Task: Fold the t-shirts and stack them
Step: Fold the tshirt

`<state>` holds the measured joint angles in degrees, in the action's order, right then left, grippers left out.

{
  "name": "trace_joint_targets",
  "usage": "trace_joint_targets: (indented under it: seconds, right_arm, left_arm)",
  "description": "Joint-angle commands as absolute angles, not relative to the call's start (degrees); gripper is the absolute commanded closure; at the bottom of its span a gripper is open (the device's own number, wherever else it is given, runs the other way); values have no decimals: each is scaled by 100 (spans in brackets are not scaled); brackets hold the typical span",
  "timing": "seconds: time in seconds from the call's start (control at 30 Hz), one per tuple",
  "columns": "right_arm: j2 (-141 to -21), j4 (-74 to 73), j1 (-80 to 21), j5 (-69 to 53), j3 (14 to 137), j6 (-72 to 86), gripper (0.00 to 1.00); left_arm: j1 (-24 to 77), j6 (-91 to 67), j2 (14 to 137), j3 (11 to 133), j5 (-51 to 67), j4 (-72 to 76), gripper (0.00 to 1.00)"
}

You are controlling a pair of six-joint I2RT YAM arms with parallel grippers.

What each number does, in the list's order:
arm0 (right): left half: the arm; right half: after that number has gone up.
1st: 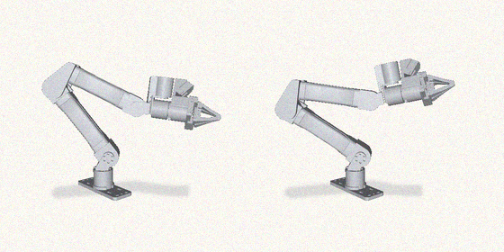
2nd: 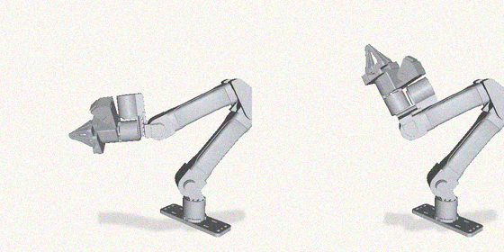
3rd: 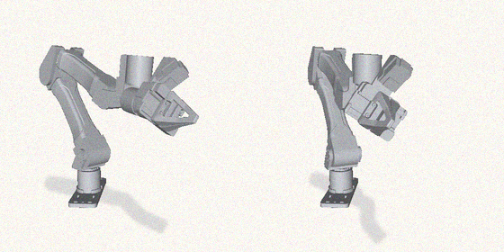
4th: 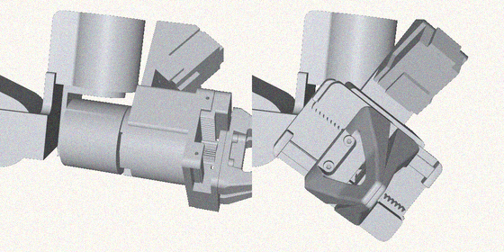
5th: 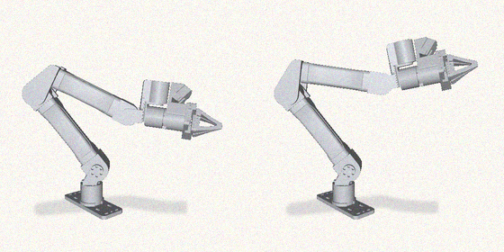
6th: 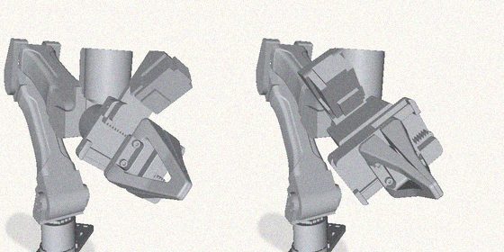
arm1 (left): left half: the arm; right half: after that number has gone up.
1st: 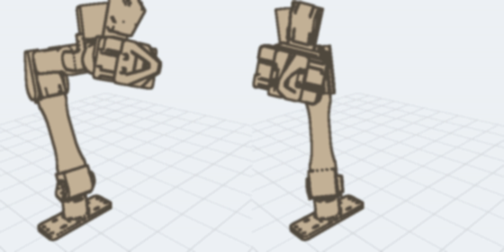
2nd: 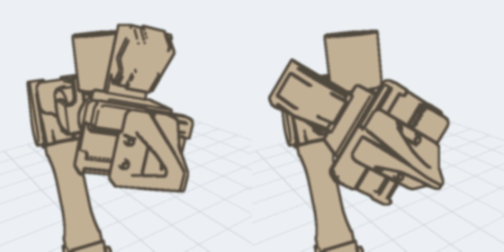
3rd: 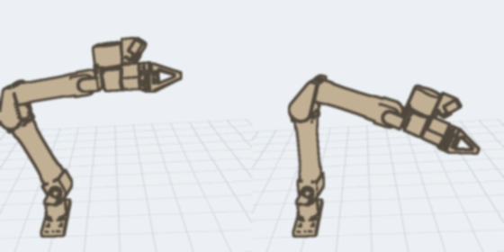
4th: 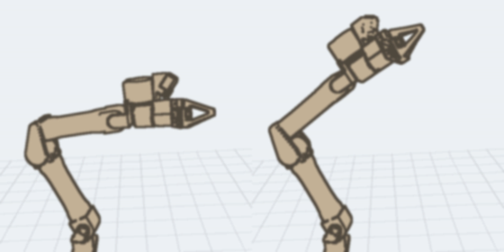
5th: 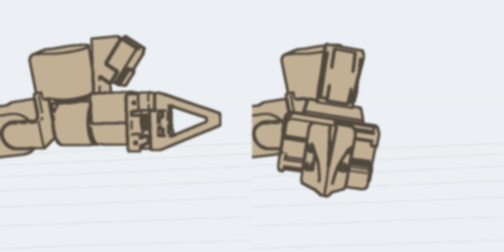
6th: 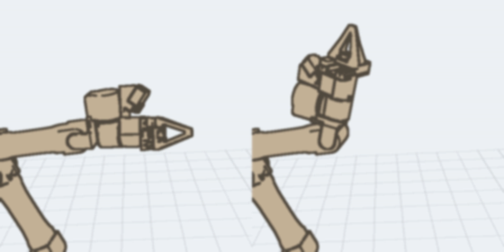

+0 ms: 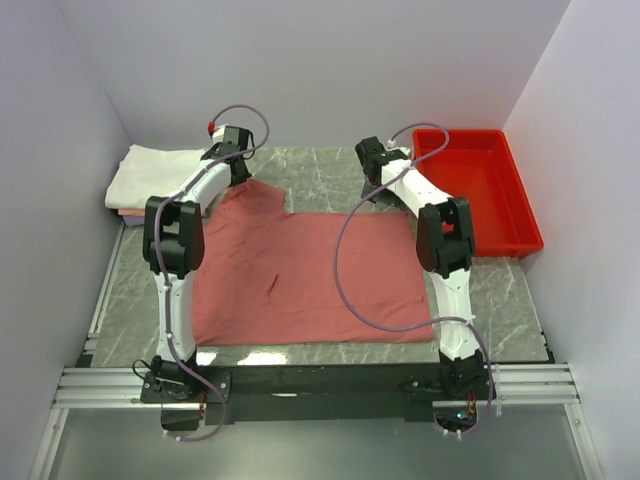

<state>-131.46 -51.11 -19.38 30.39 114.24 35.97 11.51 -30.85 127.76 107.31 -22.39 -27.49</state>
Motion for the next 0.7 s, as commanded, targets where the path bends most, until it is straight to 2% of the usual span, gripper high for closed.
trace_joint_targets:
  seconds: [0.0, 0.3, 0.67]
  right_arm:
    - [-12946, -5143, -1864, 3393, 11409, 3630, 7]
    - [-13368, -5405, -1837, 3542, 11408, 3630, 9]
    - [-13351, -5563, -1846, 3226, 11347, 3630, 11]
  left_arm:
    - [1186, -3102, 12270, 10530, -2189, -2540, 100]
    - [1239, -3252, 11778, 9800, -2197, -2312, 100]
    - [1283, -3436, 11312, 9282, -2223, -2250, 100]
